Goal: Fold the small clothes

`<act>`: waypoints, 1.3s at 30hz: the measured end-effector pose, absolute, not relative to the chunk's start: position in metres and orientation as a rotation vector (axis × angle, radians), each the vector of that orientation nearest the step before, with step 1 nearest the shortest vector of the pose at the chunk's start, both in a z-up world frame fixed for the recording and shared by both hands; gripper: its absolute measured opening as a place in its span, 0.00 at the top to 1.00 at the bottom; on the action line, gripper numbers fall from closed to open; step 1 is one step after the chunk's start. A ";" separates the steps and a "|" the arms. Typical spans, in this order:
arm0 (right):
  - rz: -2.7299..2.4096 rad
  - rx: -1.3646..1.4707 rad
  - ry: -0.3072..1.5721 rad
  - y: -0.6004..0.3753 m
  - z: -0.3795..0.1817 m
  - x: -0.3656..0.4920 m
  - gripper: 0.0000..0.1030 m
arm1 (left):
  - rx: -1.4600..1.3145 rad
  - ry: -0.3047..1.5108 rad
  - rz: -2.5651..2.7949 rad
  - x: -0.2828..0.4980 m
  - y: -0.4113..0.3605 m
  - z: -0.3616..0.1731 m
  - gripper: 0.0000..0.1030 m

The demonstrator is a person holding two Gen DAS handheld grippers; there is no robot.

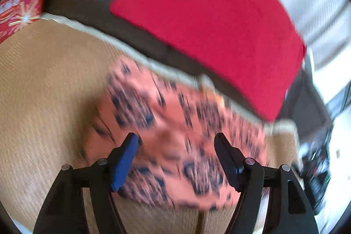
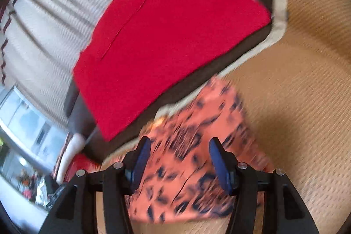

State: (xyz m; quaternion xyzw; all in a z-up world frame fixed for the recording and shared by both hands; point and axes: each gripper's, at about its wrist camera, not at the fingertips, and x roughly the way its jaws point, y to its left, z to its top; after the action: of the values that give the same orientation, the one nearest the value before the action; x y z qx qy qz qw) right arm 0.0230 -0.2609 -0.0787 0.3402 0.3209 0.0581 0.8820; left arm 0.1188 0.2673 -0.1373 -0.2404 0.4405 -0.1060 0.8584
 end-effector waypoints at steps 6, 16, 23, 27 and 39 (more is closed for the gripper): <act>0.018 0.728 0.889 -0.239 -0.134 0.030 0.46 | -0.221 1.160 -0.111 0.124 0.207 -0.196 0.29; -0.001 0.561 0.827 -0.234 -0.107 0.102 0.48 | -0.192 0.986 -0.171 0.137 0.177 -0.168 0.25; -0.082 0.521 0.947 -0.251 -0.145 0.196 0.53 | -0.188 1.049 -0.151 0.164 0.178 -0.185 0.21; -0.039 0.559 0.916 -0.251 -0.130 0.176 0.51 | -0.222 0.998 -0.137 0.166 0.192 -0.175 0.21; 0.092 0.925 0.815 -0.274 -0.126 -0.008 0.37 | -0.239 1.024 0.051 0.119 0.256 -0.165 0.21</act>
State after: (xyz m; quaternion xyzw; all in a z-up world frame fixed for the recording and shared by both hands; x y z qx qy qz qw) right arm -0.0079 -0.2742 -0.1255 0.4336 0.3821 0.0431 0.8149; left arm 0.1186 0.2563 -0.1650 -0.1140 0.4887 0.0245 0.8646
